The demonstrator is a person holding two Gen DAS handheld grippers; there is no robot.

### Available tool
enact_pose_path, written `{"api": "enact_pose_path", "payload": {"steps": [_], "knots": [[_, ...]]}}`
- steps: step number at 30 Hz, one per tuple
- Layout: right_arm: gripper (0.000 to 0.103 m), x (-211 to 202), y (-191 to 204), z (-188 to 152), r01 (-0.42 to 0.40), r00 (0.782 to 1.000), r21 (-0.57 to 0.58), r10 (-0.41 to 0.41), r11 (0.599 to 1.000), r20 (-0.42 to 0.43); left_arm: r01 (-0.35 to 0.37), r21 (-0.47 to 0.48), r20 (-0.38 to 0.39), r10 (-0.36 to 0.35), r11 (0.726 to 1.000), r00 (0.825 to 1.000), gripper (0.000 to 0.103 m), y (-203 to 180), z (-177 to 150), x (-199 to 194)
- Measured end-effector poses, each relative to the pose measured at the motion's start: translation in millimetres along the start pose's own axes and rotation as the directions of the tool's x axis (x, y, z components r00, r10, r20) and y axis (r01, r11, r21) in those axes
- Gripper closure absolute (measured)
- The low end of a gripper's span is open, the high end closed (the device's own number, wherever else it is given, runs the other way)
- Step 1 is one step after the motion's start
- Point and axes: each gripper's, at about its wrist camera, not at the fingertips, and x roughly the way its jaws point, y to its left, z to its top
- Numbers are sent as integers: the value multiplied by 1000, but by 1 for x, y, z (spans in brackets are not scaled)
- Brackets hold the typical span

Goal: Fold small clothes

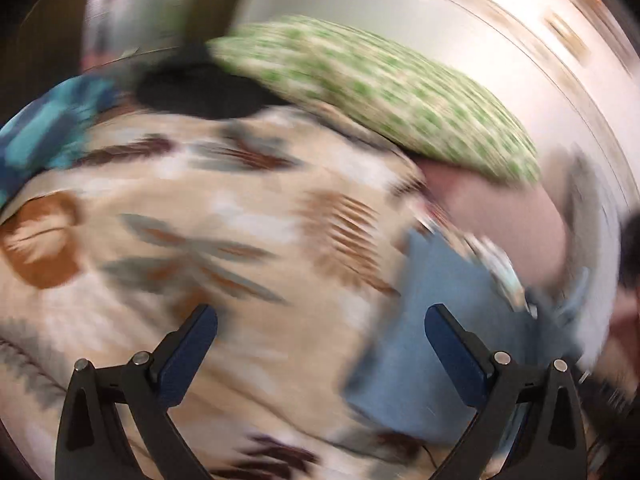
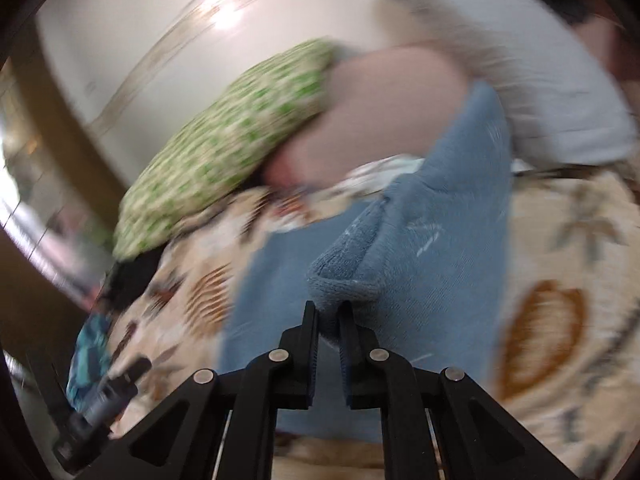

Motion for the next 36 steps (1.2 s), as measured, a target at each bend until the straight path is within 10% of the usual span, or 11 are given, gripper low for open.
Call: {"api": "enact_pose_path", "payload": {"steps": [9,13,18,23,29,36], "knots": [[81,136,103,-88,-81,957,-159,33,984,-288,-84,-186,-15,83,979,996,0,61,19,8],[45,117,103,-93,-228,933,-117,182,967,-309,-68,-137,4,69,988,998,0,45,18,9],[36,70,88,-81,-286,938,-94,258,954,-231,53,-85,-10,-54,995,999,0,29,15,8],[34,24,36,-59,-261,961,-20,257,965,-106,320,-33,-188,-321,947,928,0,-9,-6,28],[33,9,-38,-50,-270,958,178,283,946,-51,374,-139,-362,-399,917,843,6,-39,-42,73],[33,29,-61,-47,-340,932,231,360,912,-47,306,-177,-354,-351,935,867,8,-46,-49,86]]}}
